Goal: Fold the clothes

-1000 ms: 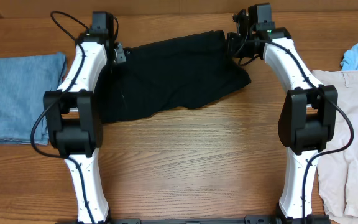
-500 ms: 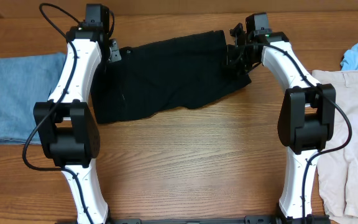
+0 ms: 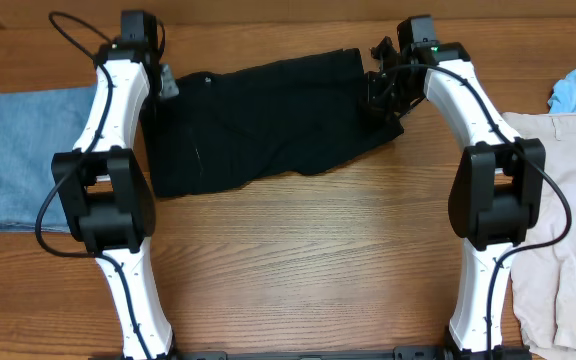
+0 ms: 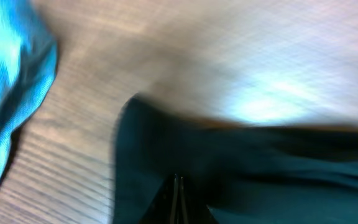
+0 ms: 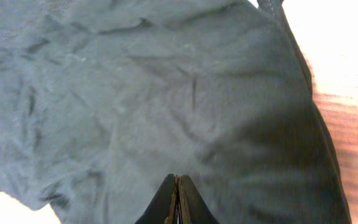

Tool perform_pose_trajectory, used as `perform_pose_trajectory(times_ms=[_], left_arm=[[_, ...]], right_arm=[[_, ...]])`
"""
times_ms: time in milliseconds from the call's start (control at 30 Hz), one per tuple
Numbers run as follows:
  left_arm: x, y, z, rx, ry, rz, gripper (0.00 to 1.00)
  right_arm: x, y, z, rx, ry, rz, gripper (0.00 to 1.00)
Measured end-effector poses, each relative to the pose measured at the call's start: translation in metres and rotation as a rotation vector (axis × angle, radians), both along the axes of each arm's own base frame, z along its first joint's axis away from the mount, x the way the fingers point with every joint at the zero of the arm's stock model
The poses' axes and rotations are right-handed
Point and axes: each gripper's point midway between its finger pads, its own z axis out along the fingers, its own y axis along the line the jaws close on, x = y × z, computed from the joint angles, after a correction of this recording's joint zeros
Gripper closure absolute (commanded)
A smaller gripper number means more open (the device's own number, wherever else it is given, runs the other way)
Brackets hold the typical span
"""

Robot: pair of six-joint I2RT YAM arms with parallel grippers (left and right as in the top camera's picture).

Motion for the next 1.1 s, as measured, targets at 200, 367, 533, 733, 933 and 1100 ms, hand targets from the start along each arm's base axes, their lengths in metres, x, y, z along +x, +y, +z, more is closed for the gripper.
perform_pose_trajectory(times_ms=[200, 367, 533, 733, 933, 1100], left_arm=[[-0.012, -0.058, 0.073, -0.14, -0.063, -0.116, 0.96], [-0.019, -0.06, 0.068, -0.157, -0.025, -0.115, 0.96], [-0.019, -0.063, 0.068, -0.161, -0.026, -0.123, 0.96], [-0.016, -0.092, 0.07, -0.254, -0.044, -0.144, 0.96], [-0.016, -0.103, 0.072, -0.318, -0.049, -0.168, 0.96], [-0.02, -0.104, 0.07, -0.324, -0.031, -0.168, 0.96]], right_arm=[[-0.036, -0.013, -0.012, -0.071, 0.12, -0.002, 0.96], [-0.042, -0.023, -0.069, -0.12, 0.058, -0.018, 0.96], [-0.047, -0.023, -0.045, -0.131, 0.103, -0.011, 0.96], [0.024, -0.013, 0.102, -0.077, -0.272, -0.042, 0.96], [0.073, 0.053, 0.127, 0.024, -0.539, 0.005, 0.96], [0.101, 0.13, 0.069, 0.009, -0.654, 0.044, 0.92]])
